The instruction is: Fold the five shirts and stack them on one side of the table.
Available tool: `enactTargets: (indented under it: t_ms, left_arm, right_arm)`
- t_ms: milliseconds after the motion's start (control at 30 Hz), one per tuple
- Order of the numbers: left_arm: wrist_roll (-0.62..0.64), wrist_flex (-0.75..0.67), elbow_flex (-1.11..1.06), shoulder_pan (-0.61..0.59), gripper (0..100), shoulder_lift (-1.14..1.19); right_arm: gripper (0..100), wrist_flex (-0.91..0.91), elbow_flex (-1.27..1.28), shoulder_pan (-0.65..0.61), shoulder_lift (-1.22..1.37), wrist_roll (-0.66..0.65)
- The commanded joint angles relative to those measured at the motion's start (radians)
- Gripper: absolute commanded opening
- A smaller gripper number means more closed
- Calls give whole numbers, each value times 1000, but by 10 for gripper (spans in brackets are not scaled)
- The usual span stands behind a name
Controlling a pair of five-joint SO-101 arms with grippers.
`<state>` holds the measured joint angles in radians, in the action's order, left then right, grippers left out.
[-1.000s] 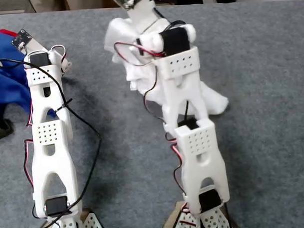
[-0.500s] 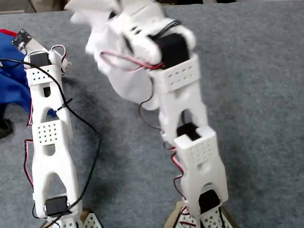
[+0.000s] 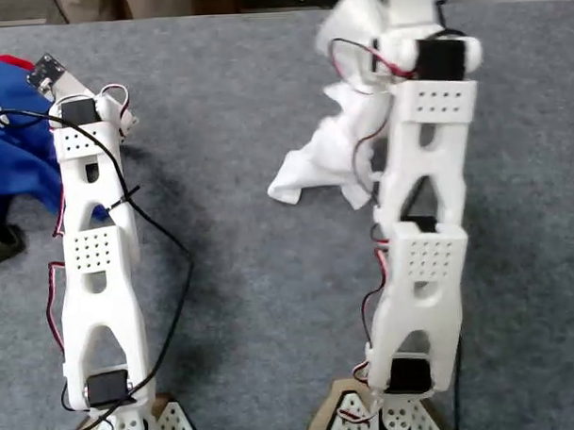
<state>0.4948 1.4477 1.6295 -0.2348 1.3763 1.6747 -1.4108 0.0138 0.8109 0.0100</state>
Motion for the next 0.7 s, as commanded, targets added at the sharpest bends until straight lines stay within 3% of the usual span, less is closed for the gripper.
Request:
enactTargets:
  t_ms: [0, 200, 433, 667]
  left_arm:
    - [3, 12, 44, 9, 19, -31]
    - [3, 55, 44, 94, 20, -33]
    - [-92, 172, 44, 345, 20, -130]
    - [-140, 259, 44, 531, 21, -136]
  right_arm:
    - [16, 31, -1, 97, 48, 0]
    - [16, 95, -2, 240, 153, -44]
    - [15, 106, -1, 363, 246, -49]
    - [15, 103, -2, 400, 289, -51]
